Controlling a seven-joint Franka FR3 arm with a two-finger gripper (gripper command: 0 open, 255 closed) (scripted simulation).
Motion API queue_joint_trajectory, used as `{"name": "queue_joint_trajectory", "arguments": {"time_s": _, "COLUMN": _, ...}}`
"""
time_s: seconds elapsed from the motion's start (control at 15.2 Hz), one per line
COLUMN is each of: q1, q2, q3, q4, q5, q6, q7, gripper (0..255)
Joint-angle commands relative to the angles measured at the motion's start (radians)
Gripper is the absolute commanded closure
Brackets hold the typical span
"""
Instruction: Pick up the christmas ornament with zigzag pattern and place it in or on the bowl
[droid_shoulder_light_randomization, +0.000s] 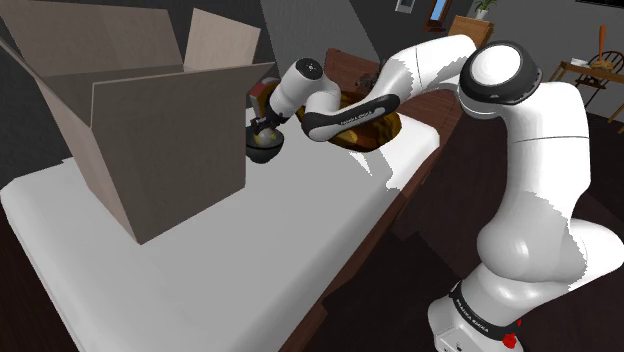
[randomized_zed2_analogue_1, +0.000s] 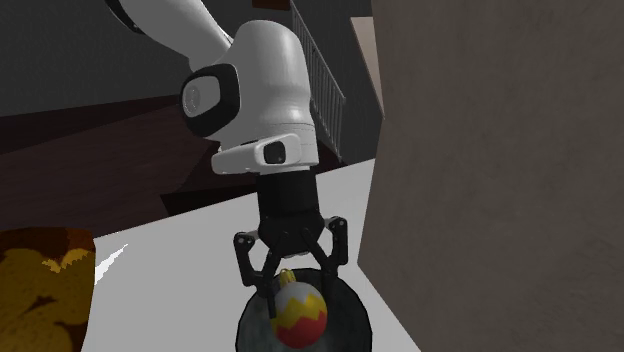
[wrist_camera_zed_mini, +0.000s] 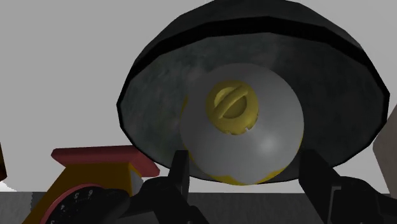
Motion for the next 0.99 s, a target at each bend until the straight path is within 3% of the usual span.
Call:
{"name": "queue_joint_trajectory", "arguments": {"time_s": 0.0, "q1": 0.000, "q2": 0.000, "q3": 0.000, "q4": 0.000, "q5": 0.000, "q6": 0.000, "q7": 0.000, "gripper": 255}}
{"name": "queue_joint_trajectory", "arguments": {"time_s": 0.07, "q1": 0.000, "q2": 0.000, "q3": 0.000, "q4": 0.000, "q5": 0.000, "q6": 0.000, "q7": 0.000, "gripper": 255}}
{"name": "queue_joint_trajectory", "arguments": {"time_s": 0.13, "q1": 0.000, "q2": 0.000, "q3": 0.000, "q4": 0.000, "q5": 0.000, "q6": 0.000, "q7": 0.000, "gripper": 0}}
{"name": "queue_joint_trajectory", "arguments": {"time_s": 0.46, "q1": 0.000, "q2": 0.000, "q3": 0.000, "q4": 0.000, "q5": 0.000, "q6": 0.000, "q7": 0.000, "gripper": 0}}
{"name": "queue_joint_trajectory", "arguments": {"time_s": 0.73, "q1": -0.096, "q2": -0.133, "q3": 0.083, "q4": -0.121, "q5": 0.081, "q6": 0.000, "q7": -0.023, "gripper": 0}}
{"name": "queue_joint_trajectory", "arguments": {"time_s": 0.92, "q1": -0.096, "q2": -0.133, "q3": 0.083, "q4": -0.121, "q5": 0.081, "q6": 0.000, "q7": -0.023, "gripper": 0}}
